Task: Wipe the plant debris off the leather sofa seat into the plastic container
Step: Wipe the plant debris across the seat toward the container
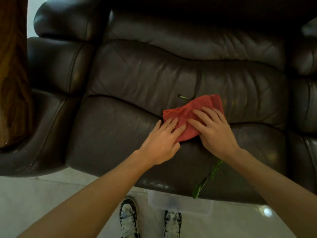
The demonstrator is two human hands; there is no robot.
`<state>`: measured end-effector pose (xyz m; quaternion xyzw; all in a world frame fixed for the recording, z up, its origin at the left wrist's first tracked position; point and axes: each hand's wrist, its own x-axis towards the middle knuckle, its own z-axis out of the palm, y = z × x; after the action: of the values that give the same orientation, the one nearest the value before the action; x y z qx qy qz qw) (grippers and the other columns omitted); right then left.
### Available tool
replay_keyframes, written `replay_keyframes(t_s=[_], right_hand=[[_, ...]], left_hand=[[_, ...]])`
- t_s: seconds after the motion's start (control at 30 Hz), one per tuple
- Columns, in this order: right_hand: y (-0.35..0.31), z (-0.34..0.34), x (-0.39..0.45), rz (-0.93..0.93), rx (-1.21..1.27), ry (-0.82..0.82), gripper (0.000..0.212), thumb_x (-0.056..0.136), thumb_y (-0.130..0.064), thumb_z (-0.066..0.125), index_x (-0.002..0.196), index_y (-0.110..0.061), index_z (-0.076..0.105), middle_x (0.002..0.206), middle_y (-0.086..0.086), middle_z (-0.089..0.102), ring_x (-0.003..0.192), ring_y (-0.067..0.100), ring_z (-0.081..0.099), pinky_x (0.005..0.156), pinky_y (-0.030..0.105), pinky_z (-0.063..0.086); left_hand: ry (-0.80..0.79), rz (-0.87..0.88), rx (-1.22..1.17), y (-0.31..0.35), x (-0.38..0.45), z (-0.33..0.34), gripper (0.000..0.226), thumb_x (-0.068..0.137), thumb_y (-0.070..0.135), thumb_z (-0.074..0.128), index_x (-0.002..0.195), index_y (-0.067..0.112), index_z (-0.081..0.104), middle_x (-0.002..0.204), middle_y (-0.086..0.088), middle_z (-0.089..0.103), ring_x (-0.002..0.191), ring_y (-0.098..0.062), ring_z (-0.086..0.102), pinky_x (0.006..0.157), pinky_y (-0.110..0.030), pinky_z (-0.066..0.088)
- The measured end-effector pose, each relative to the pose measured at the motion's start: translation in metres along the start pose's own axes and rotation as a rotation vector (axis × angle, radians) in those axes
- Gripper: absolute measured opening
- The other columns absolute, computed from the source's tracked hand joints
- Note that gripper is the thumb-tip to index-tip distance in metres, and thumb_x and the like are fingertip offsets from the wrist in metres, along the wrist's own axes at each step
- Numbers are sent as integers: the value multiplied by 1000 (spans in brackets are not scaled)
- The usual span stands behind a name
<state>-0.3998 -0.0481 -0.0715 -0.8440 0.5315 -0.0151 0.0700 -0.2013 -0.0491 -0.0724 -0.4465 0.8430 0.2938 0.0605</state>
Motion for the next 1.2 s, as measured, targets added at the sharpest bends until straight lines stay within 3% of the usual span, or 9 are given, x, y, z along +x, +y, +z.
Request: replay_keyframes(t_s=[0.13, 0.33, 0.4, 0.53, 0.63, 0.83, 1.0, 1.1, 1.2], right_hand=[[1, -29, 7, -38, 75, 105, 42, 75, -3, 51, 114, -9, 64, 119, 15, 66, 109, 36, 61, 92, 46, 50], [18, -59, 58, 65, 106, 313, 44, 81, -5, 47, 123, -11, 58, 130, 14, 59, 118, 36, 55, 98, 45, 44], [22, -55, 76, 106, 85, 192, 48, 84, -4, 43, 130, -15, 52, 140, 13, 50, 130, 35, 43, 107, 48, 36], [26, -24, 88, 197, 180, -158, 56, 87, 2, 39, 138, -21, 42, 154, 7, 30, 143, 32, 19, 115, 51, 23], [16, -12, 68, 212, 233, -85, 53, 81, 3, 42, 130, -14, 51, 147, 10, 42, 140, 35, 27, 111, 52, 29], [-8, -23, 1, 112, 169, -226, 47, 78, -4, 50, 122, -20, 56, 136, 3, 55, 130, 30, 43, 99, 46, 42], [-12, -43, 8, 54, 170, -40, 44, 75, -1, 55, 116, -17, 60, 121, 5, 65, 112, 31, 57, 93, 43, 48], [-19, -49, 34, -39, 91, 116, 44, 76, -2, 50, 116, -16, 59, 127, 10, 62, 119, 32, 54, 98, 46, 44], [-20, -42, 60, -164, 6, -18, 49, 79, -6, 45, 125, -19, 53, 141, 11, 49, 134, 34, 38, 110, 51, 31]], left_hand=[[161, 51, -58, 7, -5, -25, 60, 88, 23, 47, 144, 14, 27, 152, -12, 31, 140, -25, 27, 118, -40, 15], [525, 80, 33, 0, 32, -73, 64, 72, 9, 53, 134, 1, 43, 141, -20, 46, 130, -34, 44, 111, -46, 31], [482, 12, 117, -11, 46, -76, 65, 77, 6, 53, 140, 5, 35, 147, -17, 38, 136, -32, 34, 114, -45, 26], [215, -159, 161, -21, 68, -50, 64, 89, 5, 44, 146, 10, 16, 156, -15, 18, 144, -29, 14, 119, -42, 15], [238, -176, 131, -9, 60, -26, 63, 87, 4, 43, 145, 7, 18, 155, -17, 20, 143, -30, 15, 119, -43, 15], [92, -13, 29, 9, -1, -3, 62, 84, 10, 50, 143, 12, 30, 150, -10, 35, 140, -22, 28, 119, -34, 15], [320, -16, -33, 20, -16, -18, 63, 68, -1, 63, 130, 3, 50, 128, -17, 60, 119, -31, 56, 103, -45, 44], [488, -93, -31, 16, -18, -23, 60, 71, -2, 55, 130, -2, 47, 131, -21, 55, 123, -33, 52, 105, -47, 41], [486, -211, -19, 6, -16, -15, 62, 78, -5, 51, 138, -1, 35, 144, -22, 40, 135, -34, 37, 112, -45, 33]])
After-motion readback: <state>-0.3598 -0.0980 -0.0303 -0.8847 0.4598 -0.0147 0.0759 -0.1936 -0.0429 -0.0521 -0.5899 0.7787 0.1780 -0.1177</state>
